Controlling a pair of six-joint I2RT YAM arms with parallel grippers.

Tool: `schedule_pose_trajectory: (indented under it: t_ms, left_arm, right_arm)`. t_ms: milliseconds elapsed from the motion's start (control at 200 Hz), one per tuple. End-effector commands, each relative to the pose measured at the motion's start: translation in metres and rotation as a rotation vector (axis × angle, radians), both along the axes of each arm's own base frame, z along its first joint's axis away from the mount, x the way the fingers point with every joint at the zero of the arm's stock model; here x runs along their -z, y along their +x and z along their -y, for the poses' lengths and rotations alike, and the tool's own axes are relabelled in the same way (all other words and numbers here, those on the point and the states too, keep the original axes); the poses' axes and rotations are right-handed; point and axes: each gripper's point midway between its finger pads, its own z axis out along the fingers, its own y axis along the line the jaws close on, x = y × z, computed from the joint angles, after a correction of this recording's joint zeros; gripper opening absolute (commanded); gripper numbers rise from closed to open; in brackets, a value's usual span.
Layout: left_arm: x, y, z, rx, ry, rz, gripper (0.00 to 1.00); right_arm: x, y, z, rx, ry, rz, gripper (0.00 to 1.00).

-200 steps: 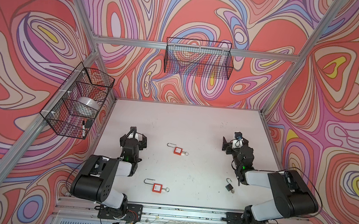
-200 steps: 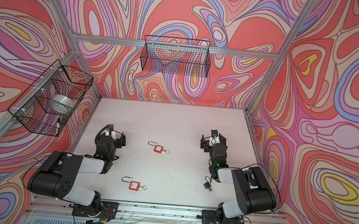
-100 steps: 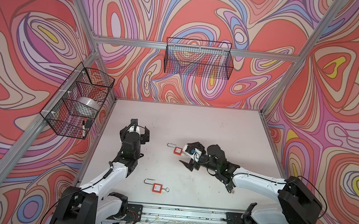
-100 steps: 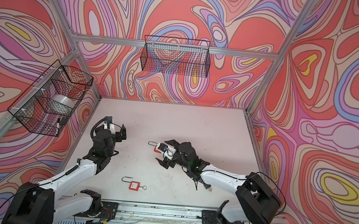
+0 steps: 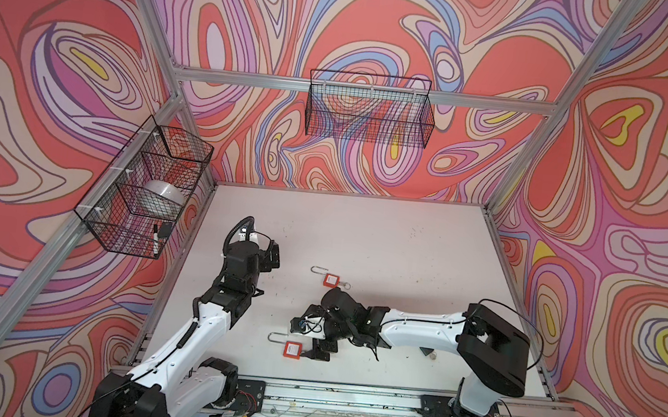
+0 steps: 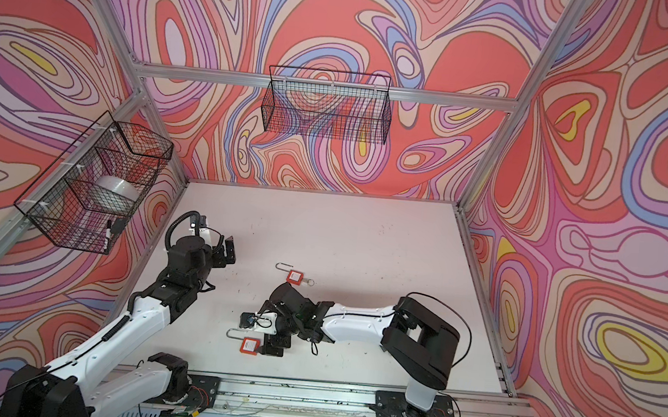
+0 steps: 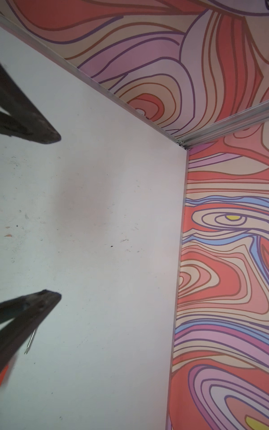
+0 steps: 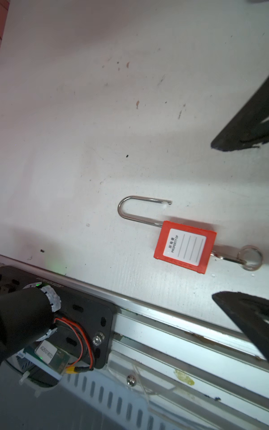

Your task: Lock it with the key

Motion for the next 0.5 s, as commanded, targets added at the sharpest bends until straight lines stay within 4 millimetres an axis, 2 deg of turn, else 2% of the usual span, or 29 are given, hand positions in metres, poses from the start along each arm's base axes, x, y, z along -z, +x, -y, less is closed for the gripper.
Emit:
schedule_pose_trajectory:
  t_ms: [0,195,491]
  left_arm:
    - [-0.001,-0.005,0.003,-0.003,-0.058,-0.021,1.0]
    - [0.0,-0.007,0.008,0.007,-0.111,-0.021,1.0]
    - [-0.002,-0.008,0.009,0.006,-0.133,-0.023,1.0]
  right_arm:
    - [0.019,-0.009,0.002,-0.042,-0.081,-0.037,0.96]
    - [0.034,-0.01,-0.001,-0.084,-0.139,-0.049,0.91]
    - [0.042,-0.015,-0.007,-0.119,-0.163,-0.091,0.86]
